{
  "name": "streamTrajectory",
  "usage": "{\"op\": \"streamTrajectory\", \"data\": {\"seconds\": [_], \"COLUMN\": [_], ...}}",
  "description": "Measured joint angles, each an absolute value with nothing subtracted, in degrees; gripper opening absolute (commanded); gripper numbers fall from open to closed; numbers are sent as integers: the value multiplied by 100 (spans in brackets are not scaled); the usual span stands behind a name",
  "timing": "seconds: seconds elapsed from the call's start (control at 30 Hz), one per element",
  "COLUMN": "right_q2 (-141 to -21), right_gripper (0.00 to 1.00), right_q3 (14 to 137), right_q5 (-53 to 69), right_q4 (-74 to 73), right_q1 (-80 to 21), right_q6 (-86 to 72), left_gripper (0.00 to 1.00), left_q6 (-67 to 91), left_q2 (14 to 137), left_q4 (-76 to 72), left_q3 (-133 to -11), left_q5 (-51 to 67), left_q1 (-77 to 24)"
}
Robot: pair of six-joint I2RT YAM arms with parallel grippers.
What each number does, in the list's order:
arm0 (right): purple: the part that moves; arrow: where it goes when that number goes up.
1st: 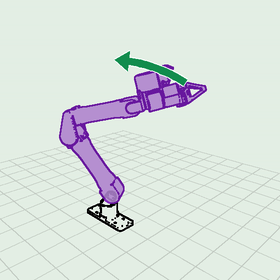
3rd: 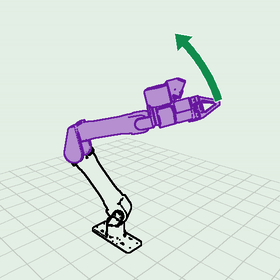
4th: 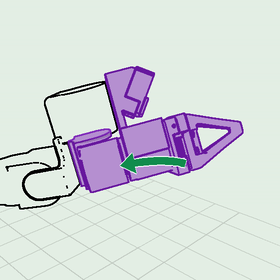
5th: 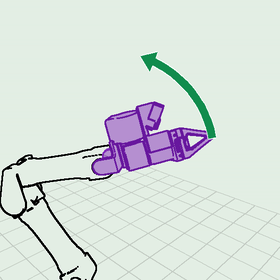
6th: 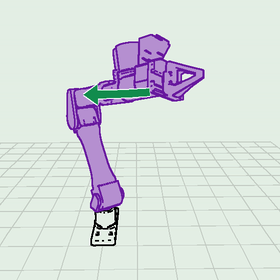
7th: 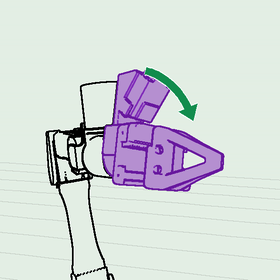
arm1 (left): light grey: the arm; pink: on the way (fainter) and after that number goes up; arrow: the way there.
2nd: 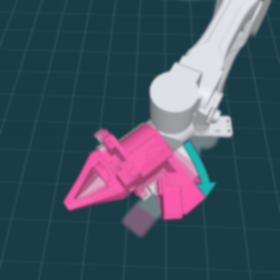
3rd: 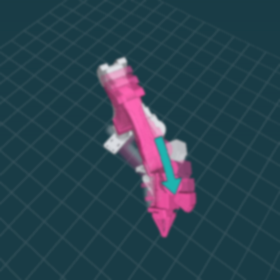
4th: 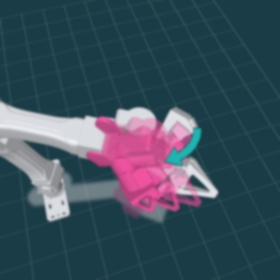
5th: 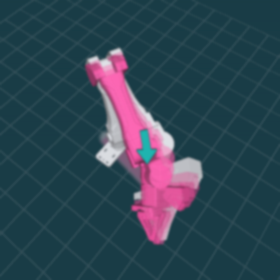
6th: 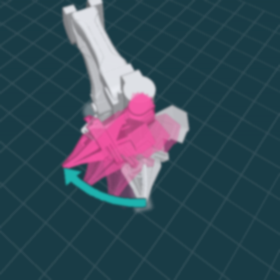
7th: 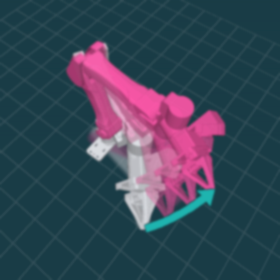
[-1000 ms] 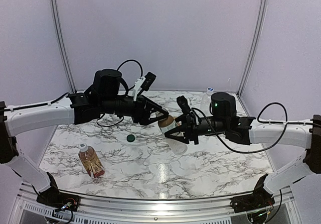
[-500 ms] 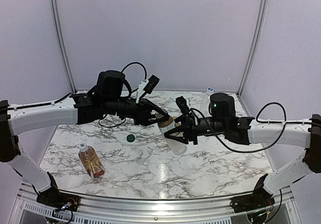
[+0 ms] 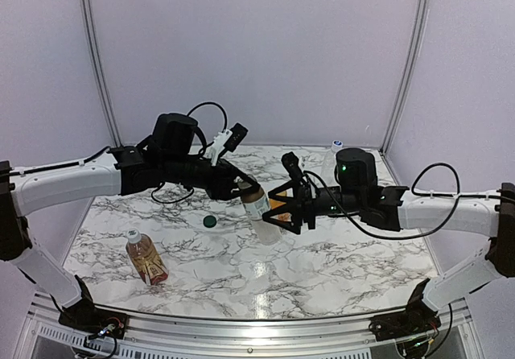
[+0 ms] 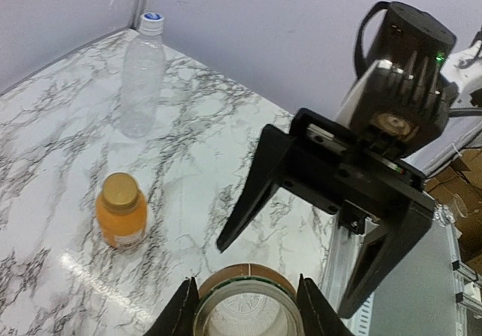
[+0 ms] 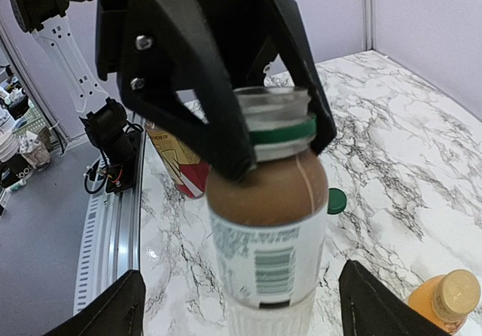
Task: Unscrew the bottle caps
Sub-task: Pass from the right arm to the left, then place the bottle without the bottle cap at the center of the board.
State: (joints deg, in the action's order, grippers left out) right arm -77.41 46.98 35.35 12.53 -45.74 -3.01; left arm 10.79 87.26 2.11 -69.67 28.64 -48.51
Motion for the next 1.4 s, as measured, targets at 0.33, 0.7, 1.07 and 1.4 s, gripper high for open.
{"op": "streamTrajectory", "data": {"seconds": [0.33,0.7,1.07,1.4], "right_q2": [-7741,-7741,-7592,-7583], "right_gripper": [86,86,86,87], "right_q3": [4703,4703,4696,4689], "right_q5": [3194,3105,2954,2941], "right_q4": [1129,1118,1046,1044], "right_q1": [-4574,-4574,-4574,-4574], "right_q6": [-316,-397,-449,-451], "left_gripper": [31,34,37,63], "left_q6": [832,864,899,991], "left_q2": [8646,9594,10431,10455], "left_q4": [1347,1667,1710,1699], "left_q3": [-7207,-8079,-8324,-8154], "left_q5": [1072,-231,-565,-648], "left_q1": [-4012,-3417,-3326,-3315]}}
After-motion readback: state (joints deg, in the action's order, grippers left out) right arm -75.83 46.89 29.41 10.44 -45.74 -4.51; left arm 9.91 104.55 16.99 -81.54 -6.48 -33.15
